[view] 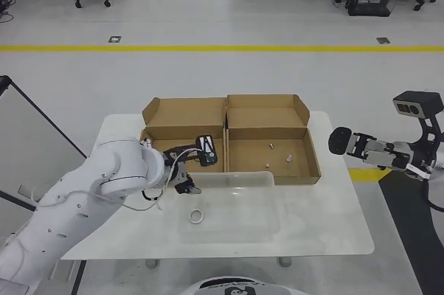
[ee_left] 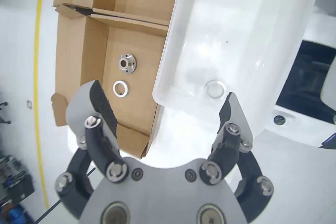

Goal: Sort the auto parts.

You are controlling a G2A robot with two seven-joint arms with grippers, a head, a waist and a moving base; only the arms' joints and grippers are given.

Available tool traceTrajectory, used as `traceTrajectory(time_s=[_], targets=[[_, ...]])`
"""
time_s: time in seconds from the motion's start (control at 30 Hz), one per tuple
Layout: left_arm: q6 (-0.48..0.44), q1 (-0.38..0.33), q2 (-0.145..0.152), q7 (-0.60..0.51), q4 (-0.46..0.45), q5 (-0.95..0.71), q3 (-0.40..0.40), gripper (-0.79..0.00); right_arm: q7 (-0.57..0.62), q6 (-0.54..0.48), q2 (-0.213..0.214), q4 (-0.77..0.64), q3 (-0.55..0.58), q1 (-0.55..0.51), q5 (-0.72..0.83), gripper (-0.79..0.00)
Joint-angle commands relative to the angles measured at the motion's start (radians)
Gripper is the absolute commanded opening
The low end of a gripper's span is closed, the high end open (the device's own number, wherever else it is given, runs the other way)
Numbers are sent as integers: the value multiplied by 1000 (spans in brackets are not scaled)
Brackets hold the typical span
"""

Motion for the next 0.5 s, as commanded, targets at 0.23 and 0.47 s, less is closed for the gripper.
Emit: traceTrajectory(time_s=[0.23,0.47], targets=[[57,-254,37,-57,-31,-96,329,0,0,0,0,0,0,0,0,0],[54,-517,27,-54,0,-214,630,0,0,0,0,0,0,0,0,0]])
